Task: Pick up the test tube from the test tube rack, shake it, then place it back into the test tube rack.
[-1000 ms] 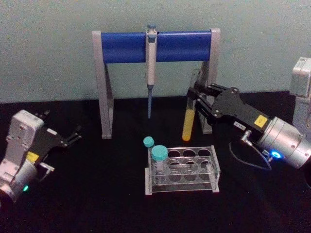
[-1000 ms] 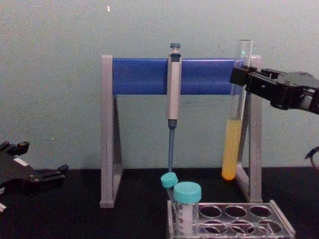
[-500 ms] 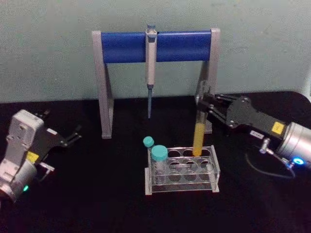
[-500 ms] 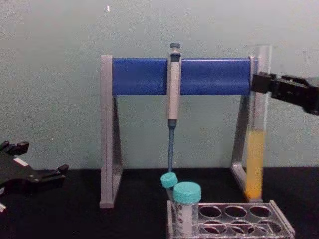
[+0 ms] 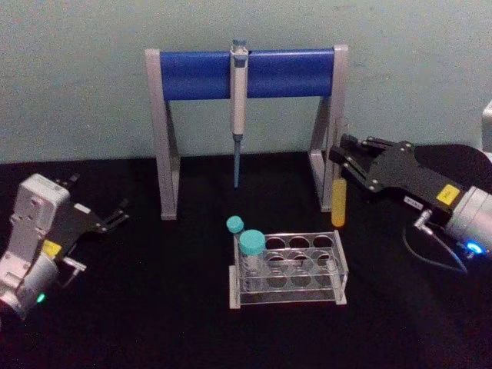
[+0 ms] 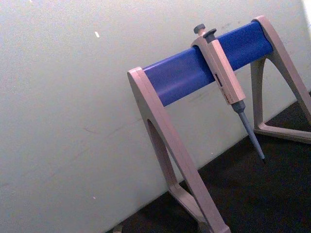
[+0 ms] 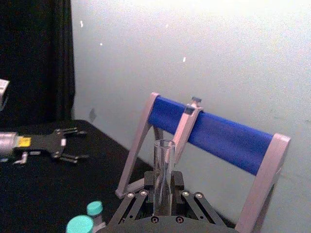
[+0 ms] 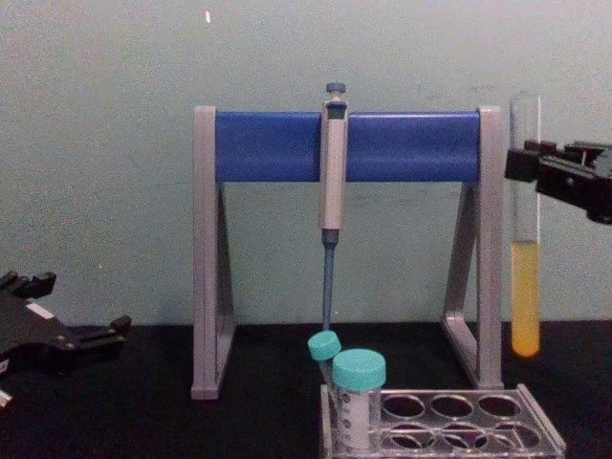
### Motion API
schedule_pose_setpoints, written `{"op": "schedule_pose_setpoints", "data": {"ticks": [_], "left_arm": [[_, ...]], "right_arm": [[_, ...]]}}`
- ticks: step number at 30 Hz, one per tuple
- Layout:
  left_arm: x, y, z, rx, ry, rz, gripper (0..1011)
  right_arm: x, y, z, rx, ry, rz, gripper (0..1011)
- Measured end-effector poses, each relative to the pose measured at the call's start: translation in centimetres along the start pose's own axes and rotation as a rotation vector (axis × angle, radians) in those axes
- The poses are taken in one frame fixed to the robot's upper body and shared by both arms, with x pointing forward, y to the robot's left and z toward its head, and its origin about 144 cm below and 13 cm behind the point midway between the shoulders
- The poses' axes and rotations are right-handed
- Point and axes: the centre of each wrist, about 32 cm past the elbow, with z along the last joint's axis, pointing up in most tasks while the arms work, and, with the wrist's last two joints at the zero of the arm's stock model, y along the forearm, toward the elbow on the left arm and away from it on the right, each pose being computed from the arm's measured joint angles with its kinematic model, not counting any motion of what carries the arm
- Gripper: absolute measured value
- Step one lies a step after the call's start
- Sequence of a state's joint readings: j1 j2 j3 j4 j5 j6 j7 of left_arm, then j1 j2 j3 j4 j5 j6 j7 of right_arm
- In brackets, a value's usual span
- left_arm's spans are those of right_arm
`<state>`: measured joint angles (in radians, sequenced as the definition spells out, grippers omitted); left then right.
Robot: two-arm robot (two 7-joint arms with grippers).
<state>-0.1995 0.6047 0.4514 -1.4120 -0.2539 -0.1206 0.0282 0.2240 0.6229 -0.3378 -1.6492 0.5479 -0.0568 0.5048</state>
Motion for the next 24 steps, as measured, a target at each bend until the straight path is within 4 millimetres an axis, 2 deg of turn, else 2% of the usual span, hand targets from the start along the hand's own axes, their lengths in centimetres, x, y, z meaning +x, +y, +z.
{"op": "schedule_pose_setpoints", "data": {"ticks": [11,24], "left_arm": [[0.0,0.0,0.0,0.0,0.0,0.0,1001],[0.0,0.0,0.0,0.0,0.0,0.0,1001]], "right_arm": [[-0.4,1.6,-0.9,0.084,0.012,-0.022,229],[-0.4,2.9,-1.7,0.135,0.128,0.117,229]]}}
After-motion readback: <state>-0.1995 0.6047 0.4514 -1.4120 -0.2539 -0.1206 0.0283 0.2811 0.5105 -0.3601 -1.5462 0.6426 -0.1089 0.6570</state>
